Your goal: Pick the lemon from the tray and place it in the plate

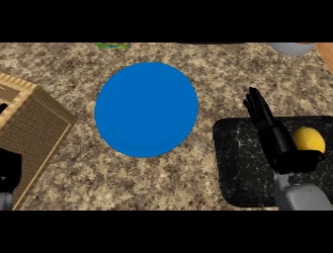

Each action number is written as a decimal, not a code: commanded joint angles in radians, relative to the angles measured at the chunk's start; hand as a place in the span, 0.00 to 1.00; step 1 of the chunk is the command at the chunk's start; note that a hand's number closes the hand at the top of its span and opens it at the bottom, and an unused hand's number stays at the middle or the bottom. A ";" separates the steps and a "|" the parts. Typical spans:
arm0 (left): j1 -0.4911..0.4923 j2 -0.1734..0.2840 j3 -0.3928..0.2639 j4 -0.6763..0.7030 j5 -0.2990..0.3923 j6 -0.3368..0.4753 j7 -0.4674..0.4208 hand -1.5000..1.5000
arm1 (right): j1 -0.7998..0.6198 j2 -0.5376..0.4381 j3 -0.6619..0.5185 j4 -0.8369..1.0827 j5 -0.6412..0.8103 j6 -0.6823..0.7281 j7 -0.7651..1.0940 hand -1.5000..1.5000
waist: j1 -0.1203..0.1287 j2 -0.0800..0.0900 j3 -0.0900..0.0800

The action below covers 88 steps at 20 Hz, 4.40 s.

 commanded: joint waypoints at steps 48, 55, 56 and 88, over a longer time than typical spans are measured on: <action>-0.054 0.069 -0.079 -0.053 -0.107 -0.197 0.219 0.50 | -0.079 -0.647 -0.084 0.444 0.454 0.394 -0.323 0.00 | -0.008 0.018 0.017; -0.068 0.057 -0.070 -0.063 -0.092 -0.224 0.249 0.50 | -0.156 -0.626 -0.054 0.463 0.476 0.444 -0.240 0.00 | -0.007 0.015 0.016; -0.061 0.064 -0.070 -0.072 -0.110 -0.228 0.239 0.50 | -0.162 -0.571 -0.031 0.464 0.503 0.396 -0.219 0.00 | 0.004 0.013 0.017; -0.059 0.037 -0.017 -0.153 -0.142 -0.294 0.280 0.50 | -0.313 -0.227 0.502 0.174 0.833 0.480 -0.437 1.00 | 0.085 0.011 0.010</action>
